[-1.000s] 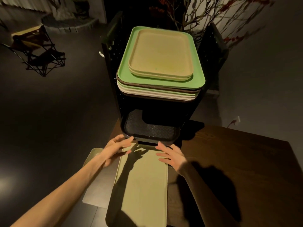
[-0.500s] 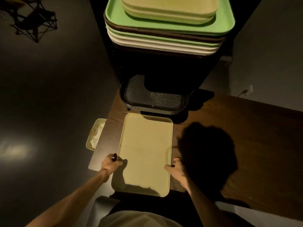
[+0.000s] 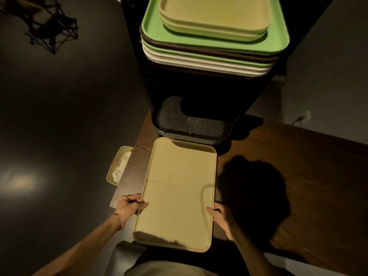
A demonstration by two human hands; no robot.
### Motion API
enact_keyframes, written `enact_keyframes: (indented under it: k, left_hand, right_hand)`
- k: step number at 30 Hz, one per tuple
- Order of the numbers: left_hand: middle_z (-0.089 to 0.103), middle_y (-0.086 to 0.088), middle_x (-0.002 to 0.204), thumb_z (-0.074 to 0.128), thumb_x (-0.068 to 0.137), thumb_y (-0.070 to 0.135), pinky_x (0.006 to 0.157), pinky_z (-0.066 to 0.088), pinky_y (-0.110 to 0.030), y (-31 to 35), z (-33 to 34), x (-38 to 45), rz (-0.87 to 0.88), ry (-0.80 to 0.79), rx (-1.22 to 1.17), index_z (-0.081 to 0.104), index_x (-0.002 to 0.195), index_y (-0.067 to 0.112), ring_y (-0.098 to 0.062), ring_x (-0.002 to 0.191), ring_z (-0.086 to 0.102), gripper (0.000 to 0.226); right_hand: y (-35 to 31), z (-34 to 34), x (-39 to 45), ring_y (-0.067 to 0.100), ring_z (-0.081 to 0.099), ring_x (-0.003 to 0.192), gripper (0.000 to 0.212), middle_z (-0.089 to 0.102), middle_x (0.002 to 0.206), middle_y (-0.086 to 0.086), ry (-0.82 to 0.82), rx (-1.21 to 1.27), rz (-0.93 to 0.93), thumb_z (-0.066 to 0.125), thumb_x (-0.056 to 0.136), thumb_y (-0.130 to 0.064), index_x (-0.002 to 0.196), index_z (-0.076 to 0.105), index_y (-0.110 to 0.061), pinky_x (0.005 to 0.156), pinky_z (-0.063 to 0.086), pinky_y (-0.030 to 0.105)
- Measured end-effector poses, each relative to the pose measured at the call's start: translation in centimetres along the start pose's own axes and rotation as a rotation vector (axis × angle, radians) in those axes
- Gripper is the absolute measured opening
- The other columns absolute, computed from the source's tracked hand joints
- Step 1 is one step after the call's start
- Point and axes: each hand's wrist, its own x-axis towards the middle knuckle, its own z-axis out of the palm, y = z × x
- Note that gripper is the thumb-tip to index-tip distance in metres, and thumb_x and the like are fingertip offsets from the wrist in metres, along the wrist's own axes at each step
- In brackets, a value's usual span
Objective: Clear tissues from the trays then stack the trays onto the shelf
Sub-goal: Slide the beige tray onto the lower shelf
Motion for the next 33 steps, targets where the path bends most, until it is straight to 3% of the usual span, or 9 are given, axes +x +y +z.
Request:
enact_keyframes:
  k: [5,8,14,17,20,22,25,28,33]
  left_hand:
    - [0.076,-0.015,0.09,0.077,0.075,-0.004,0.064,0.056,-0.029,2.1,0.2,-0.4,0.038,-0.005,-0.07,0.077,0.091,0.018,-0.026,0.076,0.07,0.027]
    - [0.077,-0.01,0.093,0.076,0.077,-0.004,0.06,0.056,-0.026,3.6,0.6,0.3,0.045,-0.016,-0.144,0.075,0.098,0.014,-0.025,0.08,0.072,0.028]
    - [0.076,-0.008,0.102,0.068,0.086,0.002,0.075,0.054,-0.033,6.8,1.3,2.2,0.014,-0.127,-0.217,0.072,0.109,0.019,-0.023,0.09,0.07,0.029]
    - [0.071,-0.001,0.114,0.068,0.087,0.011,0.089,0.049,-0.038,6.5,1.2,2.7,0.036,-0.262,-0.054,0.053,0.126,0.043,-0.021,0.107,0.064,0.052]
    - [0.066,-0.005,0.12,0.065,0.09,0.01,0.095,0.048,-0.043,5.9,1.4,3.2,-0.021,-0.289,0.024,0.045,0.13,0.04,-0.025,0.112,0.061,0.054]
    - [0.066,-0.009,0.112,0.061,0.093,0.008,0.093,0.048,-0.044,6.3,1.8,3.3,-0.072,-0.186,-0.029,0.05,0.125,0.028,-0.025,0.104,0.062,0.039]
    - [0.066,-0.01,0.097,0.06,0.095,0.009,0.082,0.052,-0.041,7.1,2.5,4.0,-0.124,-0.044,-0.143,0.06,0.103,0.015,-0.023,0.088,0.062,0.01]
    - [0.066,-0.01,0.091,0.06,0.095,0.01,0.067,0.05,-0.034,8.4,3.2,4.9,-0.111,-0.011,-0.173,0.06,0.087,0.012,-0.022,0.079,0.06,0.008]
    - [0.061,-0.015,0.101,0.06,0.095,0.013,0.063,0.049,-0.036,9.2,4.1,6.9,-0.149,0.06,-0.285,0.056,0.092,0.009,-0.025,0.081,0.059,0.006]
  right_hand:
    - [-2.0,-0.4,0.4,0.039,0.068,0.082,0.024,0.071,0.086,0.02,0.094,-0.118,-0.143,0.066,0.09,-0.031,0.092,0.073,-0.008,0.072,0.06,0.041]
    - [-3.6,-0.7,1.2,0.013,0.054,0.055,0.027,0.057,0.058,0.001,0.183,-0.113,-0.156,0.066,0.093,-0.017,0.066,0.065,-0.013,0.054,0.04,0.015]
    - [-5.8,-1.4,4.1,0.023,0.058,0.078,0.023,0.069,0.084,0.022,0.247,-0.021,-0.119,0.061,0.096,-0.013,0.097,0.072,0.007,0.071,0.042,0.034]
    - [-7.4,-1.7,4.7,0.022,0.058,0.074,0.033,0.068,0.08,0.013,0.303,0.008,-0.124,0.059,0.098,-0.027,0.093,0.074,0.002,0.067,0.042,0.034]
    - [-8.4,-2.0,5.2,0.022,0.067,0.089,0.029,0.074,0.097,0.01,0.327,0.043,-0.125,0.06,0.098,-0.029,0.103,0.075,-0.005,0.08,0.051,0.037]
    - [-8.7,-2.2,5.2,0.026,0.066,0.103,0.027,0.072,0.111,0.013,0.297,0.069,-0.146,0.061,0.098,-0.024,0.113,0.072,-0.005,0.091,0.051,0.038]
    - [-8.6,-2.0,4.2,0.019,0.065,0.096,0.019,0.068,0.121,0.01,0.103,0.112,-0.154,0.055,0.101,-0.016,0.117,0.064,-0.015,0.079,0.054,0.026]
    - [-6.8,-1.5,3.4,0.031,0.07,0.095,0.025,0.065,0.124,0.003,-0.163,0.238,0.114,0.059,0.099,-0.02,0.123,0.057,-0.015,0.074,0.06,0.038]
    - [-6.1,-1.3,4.4,0.036,0.061,0.114,0.026,0.051,0.139,0.016,-0.066,0.338,0.106,0.048,0.101,0.001,0.126,0.051,-0.002,0.076,0.059,0.037]
